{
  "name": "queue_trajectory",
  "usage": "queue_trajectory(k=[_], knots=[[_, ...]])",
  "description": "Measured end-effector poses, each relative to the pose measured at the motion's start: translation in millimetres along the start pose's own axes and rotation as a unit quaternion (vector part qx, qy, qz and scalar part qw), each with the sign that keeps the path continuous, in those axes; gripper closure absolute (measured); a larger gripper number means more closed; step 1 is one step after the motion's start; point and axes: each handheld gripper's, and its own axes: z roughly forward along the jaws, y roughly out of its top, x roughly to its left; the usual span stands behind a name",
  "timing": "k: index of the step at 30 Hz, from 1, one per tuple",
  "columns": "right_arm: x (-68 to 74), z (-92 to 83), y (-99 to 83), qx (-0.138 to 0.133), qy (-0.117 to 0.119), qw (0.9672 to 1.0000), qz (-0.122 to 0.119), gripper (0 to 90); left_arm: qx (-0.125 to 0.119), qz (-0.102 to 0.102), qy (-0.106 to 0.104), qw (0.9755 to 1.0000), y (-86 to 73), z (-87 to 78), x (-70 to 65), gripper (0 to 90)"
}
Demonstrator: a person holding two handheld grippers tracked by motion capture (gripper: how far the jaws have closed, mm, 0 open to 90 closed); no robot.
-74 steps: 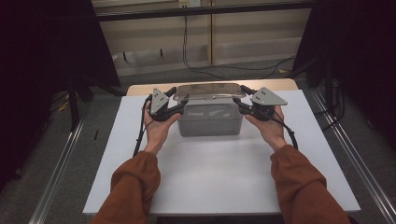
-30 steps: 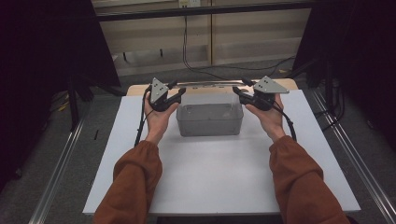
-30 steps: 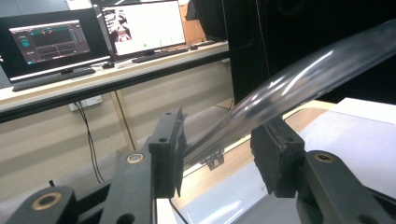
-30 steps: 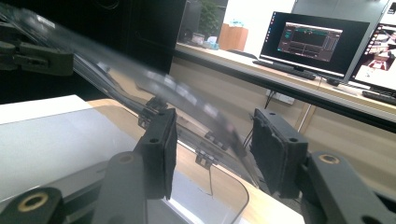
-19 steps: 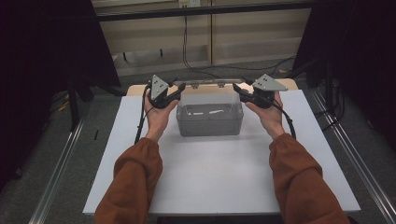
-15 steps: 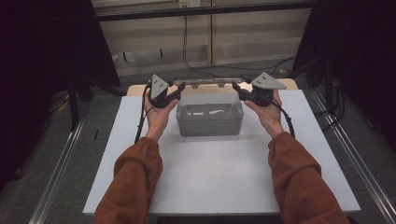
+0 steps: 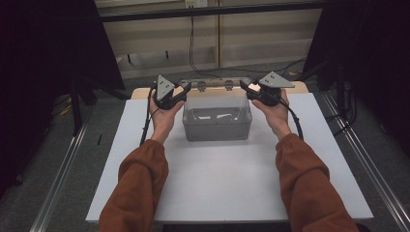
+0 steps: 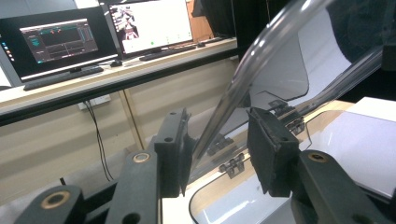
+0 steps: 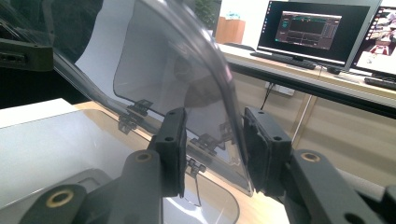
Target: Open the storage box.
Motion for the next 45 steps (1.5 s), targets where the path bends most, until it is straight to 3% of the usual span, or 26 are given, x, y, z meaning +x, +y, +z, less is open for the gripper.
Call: queue_trajectory(k=[11,15,23,32,45], knots=[[-6.3,6.0,0.4,0.002,-0.004,1.0,0.006,58.0,0.005,0.003,0.005,1.0,0.5,6.2,3.0,59.0],[-6.3,10.0,-1.1,0.001,-0.015,0.9998,0.011,51.9,0.006,-0.001,0.009,0.9999,-0.7,8.1,4.3,58.4],[-10.3,16.6,-8.6,0.008,-0.011,0.9998,0.013,56.7,0.007,-0.006,0.005,0.9999,-2.0,11.1,8.2,60.6],[-18.1,23.5,-21.7,0.012,-0.016,0.9991,0.038,60.3,0.004,-0.005,0.011,0.9999,-0.6,16.0,10.1,64.1],[-20.0,37.7,-23.0,0.02,-0.011,0.9988,0.043,62.7,0.008,-0.009,0.015,0.9998,-2.6,20.3,16.6,63.1]])
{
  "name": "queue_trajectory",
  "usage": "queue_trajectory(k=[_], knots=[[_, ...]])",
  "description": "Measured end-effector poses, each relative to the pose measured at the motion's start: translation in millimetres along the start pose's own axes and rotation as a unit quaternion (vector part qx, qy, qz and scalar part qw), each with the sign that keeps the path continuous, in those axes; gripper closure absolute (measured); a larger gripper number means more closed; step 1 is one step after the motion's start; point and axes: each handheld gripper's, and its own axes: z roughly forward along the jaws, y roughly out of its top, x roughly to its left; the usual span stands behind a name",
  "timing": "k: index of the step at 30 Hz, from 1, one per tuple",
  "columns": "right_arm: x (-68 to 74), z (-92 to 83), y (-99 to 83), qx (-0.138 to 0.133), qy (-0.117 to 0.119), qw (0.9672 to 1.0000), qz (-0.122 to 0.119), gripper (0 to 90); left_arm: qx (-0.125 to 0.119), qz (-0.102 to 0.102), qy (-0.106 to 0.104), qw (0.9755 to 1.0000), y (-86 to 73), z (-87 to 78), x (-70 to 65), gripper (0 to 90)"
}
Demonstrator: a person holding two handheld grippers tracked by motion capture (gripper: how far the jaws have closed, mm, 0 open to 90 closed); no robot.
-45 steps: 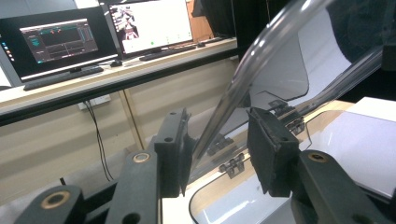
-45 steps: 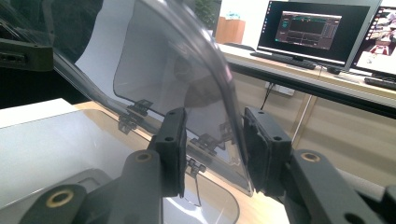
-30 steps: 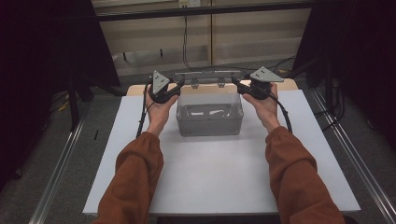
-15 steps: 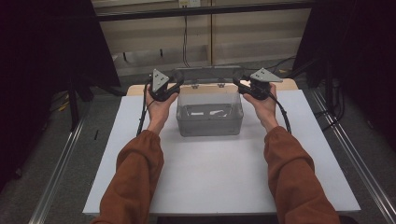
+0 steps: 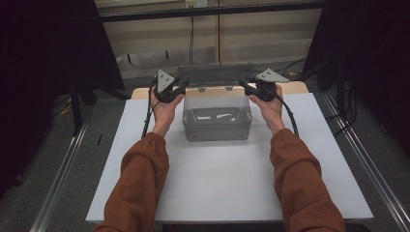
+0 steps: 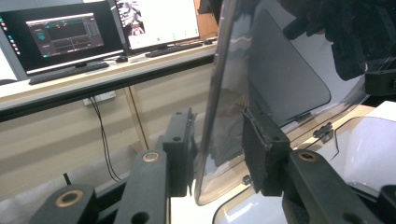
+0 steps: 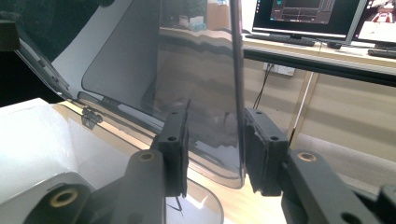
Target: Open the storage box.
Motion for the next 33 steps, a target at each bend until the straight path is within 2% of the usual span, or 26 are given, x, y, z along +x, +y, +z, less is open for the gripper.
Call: queue_trajectory(k=[4,8,14,16,19,23,25,30,31,33], knots=[[-1.0,0.4,-0.6,0.001,0.002,1.0,0.002,63.1,0.011,0.003,0.002,0.9999,-4.2,1.9,2.3,61.2],[-1.1,1.2,0.9,0.003,0.002,1.0,0.002,63.2,0.017,-0.004,0.006,0.9998,-8.7,5.3,3.6,57.8],[-2.1,3.2,2.3,0.004,0.002,1.0,0.004,63.6,0.023,-0.012,0.0,0.9997,-16.0,12.7,4.3,57.8],[-2.7,4.0,2.7,0.004,0.001,1.0,0.003,63.7,0.016,-0.024,-0.008,0.9996,-18.2,15.5,3.9,57.8],[-2.5,4.9,3.3,0.006,0.0,1.0,0.006,63.9,0.025,-0.023,-0.009,0.9994,-19.2,19.2,4.0,57.8],[-3.5,5.4,3.8,0.007,0.001,1.0,0.004,64.0,0.026,-0.021,-0.009,0.9994,-17.5,21.6,4.7,58.7],[-3.4,5.6,4.2,0.007,0.001,1.0,0.004,64.3,0.025,-0.031,-0.009,0.9992,-18.7,23.4,4.0,59.1],[-4.0,6.6,5.1,0.008,-0.001,1.0,0.004,64.7,0.038,-0.04,-0.008,0.9984,-22.5,24.8,5.5,60.7],[-4.2,6.7,5.0,0.008,-0.001,1.0,0.003,64.7,0.034,-0.048,-0.008,0.9982,-23.5,26.0,5.1,61.2],[-4.4,7.2,4.7,0.008,-0.002,1.0,0.004,64.9,0.041,-0.046,-0.012,0.998,-24.5,26.5,6.4,63.4]])
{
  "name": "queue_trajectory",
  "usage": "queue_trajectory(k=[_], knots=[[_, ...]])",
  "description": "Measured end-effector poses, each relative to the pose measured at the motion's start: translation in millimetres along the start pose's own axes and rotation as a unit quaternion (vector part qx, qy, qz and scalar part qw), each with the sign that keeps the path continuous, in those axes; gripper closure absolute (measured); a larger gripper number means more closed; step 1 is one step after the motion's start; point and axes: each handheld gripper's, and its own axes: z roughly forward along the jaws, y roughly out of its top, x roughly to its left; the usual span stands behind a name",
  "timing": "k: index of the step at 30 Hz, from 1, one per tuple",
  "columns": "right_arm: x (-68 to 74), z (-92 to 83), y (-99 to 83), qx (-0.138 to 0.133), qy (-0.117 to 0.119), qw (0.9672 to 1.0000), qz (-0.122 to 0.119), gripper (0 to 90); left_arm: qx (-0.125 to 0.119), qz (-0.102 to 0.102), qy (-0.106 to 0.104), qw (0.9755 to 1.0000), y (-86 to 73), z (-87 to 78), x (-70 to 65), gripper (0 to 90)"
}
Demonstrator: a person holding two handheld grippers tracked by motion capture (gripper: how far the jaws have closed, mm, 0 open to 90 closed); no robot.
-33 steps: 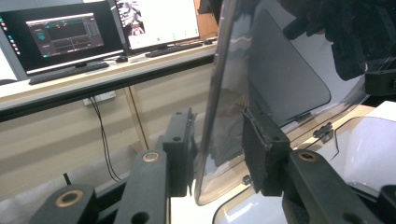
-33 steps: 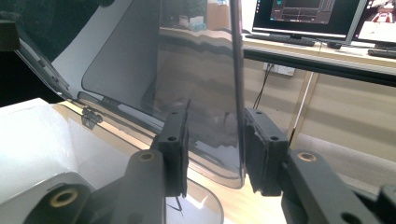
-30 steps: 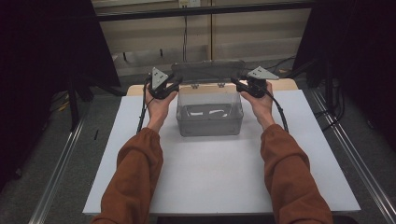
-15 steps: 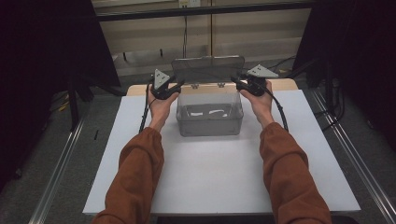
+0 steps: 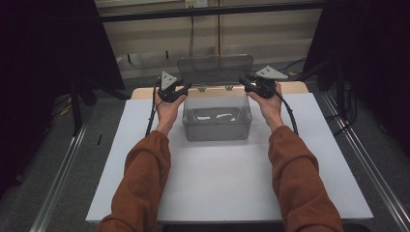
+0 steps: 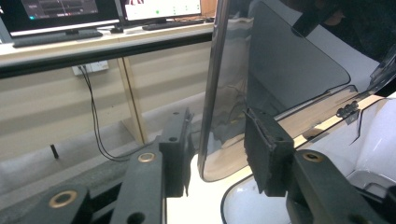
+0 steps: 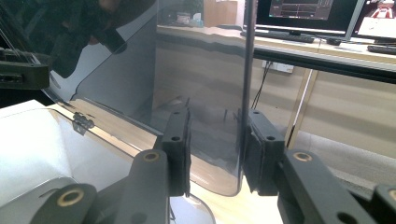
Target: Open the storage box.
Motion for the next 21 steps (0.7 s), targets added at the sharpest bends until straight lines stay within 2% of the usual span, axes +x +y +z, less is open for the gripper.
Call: queue_trajectory(k=[6,15,21], knots=[[-0.7,1.1,-0.9,0.001,-0.002,1.0,0.0,64.8,0.004,-0.002,-0.005,1.0,1.3,1.7,0.3,67.1],[-4.2,4.3,-7.7,0.01,-0.001,0.9999,0.009,64.3,0.009,-0.02,-0.004,0.9997,2.8,3.4,2.1,68.4],[-4.6,7.6,-12.6,0.014,-0.001,0.9998,0.012,63.9,0.015,-0.019,-0.008,0.9997,3.7,3.6,3.7,69.3]])
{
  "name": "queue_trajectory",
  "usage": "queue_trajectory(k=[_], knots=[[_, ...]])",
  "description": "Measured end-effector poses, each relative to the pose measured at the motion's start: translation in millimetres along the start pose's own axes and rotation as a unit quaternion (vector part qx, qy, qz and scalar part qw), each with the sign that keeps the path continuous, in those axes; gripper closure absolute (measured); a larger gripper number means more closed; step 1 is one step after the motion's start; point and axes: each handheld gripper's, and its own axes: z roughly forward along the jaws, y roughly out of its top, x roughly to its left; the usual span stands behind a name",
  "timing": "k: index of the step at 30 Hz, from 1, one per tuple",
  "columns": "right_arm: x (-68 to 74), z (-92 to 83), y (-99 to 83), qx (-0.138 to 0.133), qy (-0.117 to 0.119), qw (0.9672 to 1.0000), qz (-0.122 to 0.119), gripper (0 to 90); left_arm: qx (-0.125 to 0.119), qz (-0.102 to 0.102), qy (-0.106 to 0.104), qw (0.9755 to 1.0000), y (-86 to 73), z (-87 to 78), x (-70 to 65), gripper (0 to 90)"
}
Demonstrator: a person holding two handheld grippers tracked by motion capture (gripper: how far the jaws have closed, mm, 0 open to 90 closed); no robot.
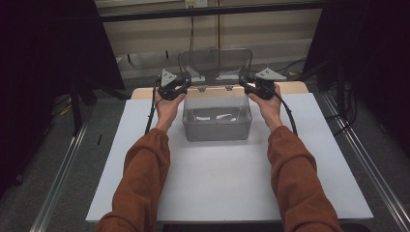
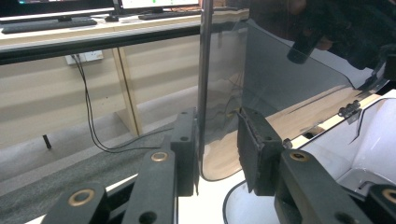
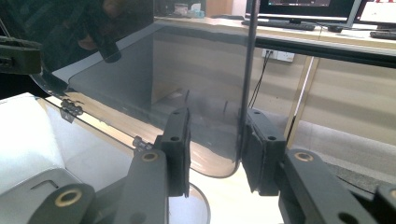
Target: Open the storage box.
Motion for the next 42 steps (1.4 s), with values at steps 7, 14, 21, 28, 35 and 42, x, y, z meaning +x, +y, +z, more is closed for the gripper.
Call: queue_trajectory(k=[7,14,21,28,35,42], knots=[[-0.3,5.2,-6.0,0.006,0.001,1.0,0.002,66.0,0.008,0.006,0.003,0.9999,-0.9,0.6,0.3,69.9],[-1.8,8.5,-2.8,0.018,0.0,0.9998,-0.003,66.4,0.015,-0.004,0.004,0.9999,-8.2,5.5,2.0,70.6],[-2.9,12.3,-1.8,0.019,0.0,0.9998,0.008,65.6,0.018,-0.005,0.005,0.9998,-9.0,7.4,4.4,70.5],[-4.0,15.2,2.9,0.033,0.001,0.9994,0.009,65.4,0.022,-0.013,0.003,0.9997,-8.3,11.1,6.4,70.3],[-4.6,17.4,4.8,0.043,0.0,0.999,0.013,63.8,0.036,-0.002,-0.001,0.9994,-6.0,11.4,7.4,69.0],[-5.1,20.1,6.8,0.053,-0.001,0.9984,0.02,62.7,0.043,-0.009,0.002,0.999,-4.2,13.3,7.1,68.0]])
